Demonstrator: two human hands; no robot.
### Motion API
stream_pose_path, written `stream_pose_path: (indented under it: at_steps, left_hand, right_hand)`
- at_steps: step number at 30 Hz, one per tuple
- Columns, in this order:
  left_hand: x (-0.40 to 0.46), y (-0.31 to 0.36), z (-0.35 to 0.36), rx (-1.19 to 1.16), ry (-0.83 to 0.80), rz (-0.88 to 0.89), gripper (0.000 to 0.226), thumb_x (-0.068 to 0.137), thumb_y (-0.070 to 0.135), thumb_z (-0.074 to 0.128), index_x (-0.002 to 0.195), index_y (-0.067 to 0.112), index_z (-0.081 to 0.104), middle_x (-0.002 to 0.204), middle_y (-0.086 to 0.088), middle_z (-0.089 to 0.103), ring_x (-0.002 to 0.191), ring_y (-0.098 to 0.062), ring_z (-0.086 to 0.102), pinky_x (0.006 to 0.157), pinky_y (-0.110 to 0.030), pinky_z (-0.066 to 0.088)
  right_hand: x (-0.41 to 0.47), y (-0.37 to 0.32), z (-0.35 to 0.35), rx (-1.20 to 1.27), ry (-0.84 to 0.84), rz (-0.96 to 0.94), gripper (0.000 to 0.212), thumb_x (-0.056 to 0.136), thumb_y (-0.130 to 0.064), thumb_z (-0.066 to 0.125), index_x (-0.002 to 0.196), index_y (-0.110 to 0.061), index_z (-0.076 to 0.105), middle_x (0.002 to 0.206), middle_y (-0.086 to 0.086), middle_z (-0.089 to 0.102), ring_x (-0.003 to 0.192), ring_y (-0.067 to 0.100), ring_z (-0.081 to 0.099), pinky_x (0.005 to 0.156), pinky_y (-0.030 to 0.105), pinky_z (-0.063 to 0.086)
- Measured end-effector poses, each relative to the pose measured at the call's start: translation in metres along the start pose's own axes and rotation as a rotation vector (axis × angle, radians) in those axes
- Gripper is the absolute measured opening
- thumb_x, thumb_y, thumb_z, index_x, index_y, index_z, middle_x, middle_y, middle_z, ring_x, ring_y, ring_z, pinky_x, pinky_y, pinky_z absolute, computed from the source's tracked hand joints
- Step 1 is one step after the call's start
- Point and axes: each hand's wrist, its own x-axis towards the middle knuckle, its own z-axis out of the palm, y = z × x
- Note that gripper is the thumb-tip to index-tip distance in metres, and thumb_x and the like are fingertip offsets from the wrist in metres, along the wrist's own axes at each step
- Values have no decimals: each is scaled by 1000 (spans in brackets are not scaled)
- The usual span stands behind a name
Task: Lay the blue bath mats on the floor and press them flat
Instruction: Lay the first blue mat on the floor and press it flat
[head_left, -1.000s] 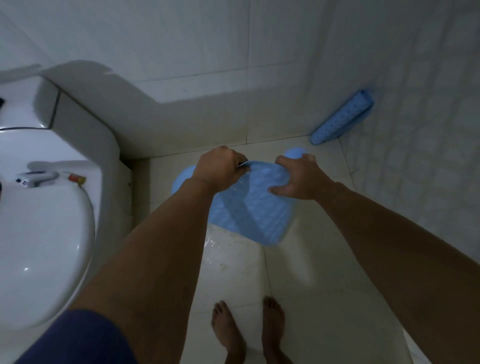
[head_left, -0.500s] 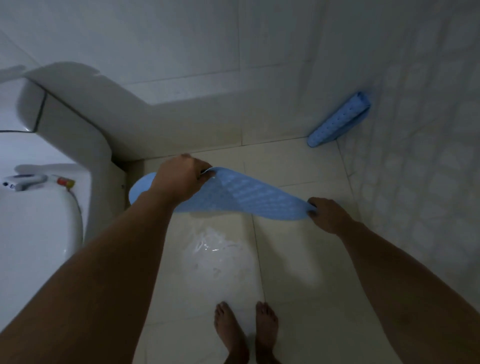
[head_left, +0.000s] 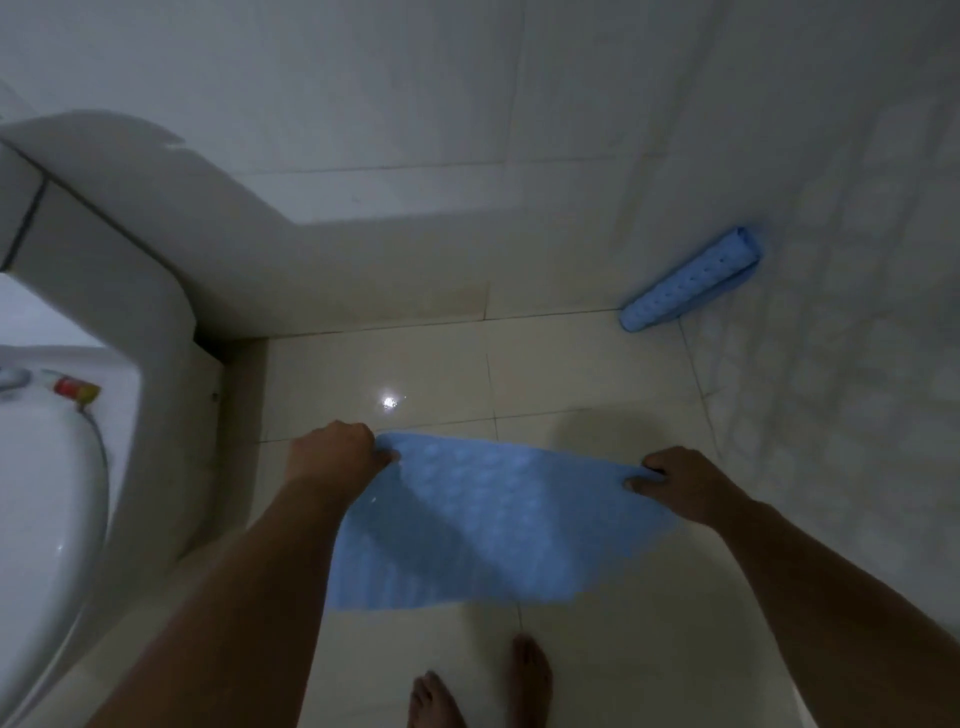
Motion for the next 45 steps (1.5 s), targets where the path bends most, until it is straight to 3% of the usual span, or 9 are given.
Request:
stream_pose_path:
  at_steps: [4, 6, 9, 15, 20, 26, 34, 39, 45]
  left_hand:
    - [96, -1, 52, -42, -21, -142, 69, 81, 79, 65, 116, 20, 68, 115, -6, 69, 107, -27, 68, 78, -31, 46]
    - [146, 0, 87, -82, 16, -235, 89, 70, 89, 65, 126, 19, 63, 124, -8, 65, 117, -31, 62, 87, -37, 48]
    - [211, 13, 171, -79, 95, -291, 112, 72, 93, 55, 156, 23, 30, 161, -15, 33, 150, -41, 27, 112, -55, 34]
    - [289, 39, 364, -208, -59, -223, 112, 83, 93, 32, 165, 28, -7, 171, -13, -20, 158, -44, -10, 124, -67, 9]
    - [320, 52, 462, -323, -12, -171, 122, 69, 106, 20, 153, 38, -37, 156, -7, -52, 147, -44, -40, 119, -74, -11]
    - [329, 46, 479, -319, 154, -129, 120, 67, 108, 15, 153, 41, -34, 160, -4, -47, 146, -39, -43, 116, -72, -21]
    - [329, 42, 475, -303, 120, -96, 120, 66, 108, 12, 150, 40, -40, 156, -6, -52, 144, -41, -45, 116, -74, -17]
    - [324, 38, 479, -288, 184, -89, 118, 75, 103, 18, 157, 34, -30, 160, -6, -46, 147, -39, -41, 119, -70, -17]
    - [343, 14, 471, -289, 376, -70, 105, 85, 91, 5, 164, 25, -10, 169, -7, -29, 154, -35, -32, 123, -66, -12]
  right_hand:
    - [109, 10, 31, -146, 1, -41, 49, 74, -76, 57, 60, -29, 52, 66, -9, 55, 74, 17, 62, 65, 32, 42]
    - [171, 10, 52, -271, 42, -18, 39, 83, -72, 57, 88, -34, 66, 95, -9, 66, 100, 20, 65, 89, 38, 46]
    - [257, 27, 116, -426, 277, 75, 42, 93, -59, 52, 127, -35, 57, 124, -2, 64, 120, 26, 57, 113, 58, 25]
    - [337, 56, 311, -283, 172, 308, 82, 90, -75, 39, 158, -37, 13, 166, 7, 14, 153, 32, 11, 115, 69, 19]
    - [358, 66, 410, -101, 261, 379, 107, 72, -96, 27, 153, -43, -20, 165, 6, -24, 154, 34, -14, 113, 73, 7]
    - [365, 68, 425, -125, 417, 379, 107, 72, -98, 23, 156, -42, -12, 167, 9, -14, 154, 37, -6, 112, 76, 10]
    - [362, 64, 423, -98, 387, 392, 107, 70, -99, 17, 152, -43, -23, 165, 7, -23, 153, 35, -14, 114, 75, 5]
    - [360, 52, 412, -82, 346, 430, 115, 67, -99, 15, 157, -35, -13, 166, 8, -21, 153, 35, -15, 114, 75, 3]
    - [361, 3, 422, -164, 359, 171, 95, 83, -85, 13, 161, -31, 0, 169, 9, -10, 155, 31, -11, 117, 70, 1]
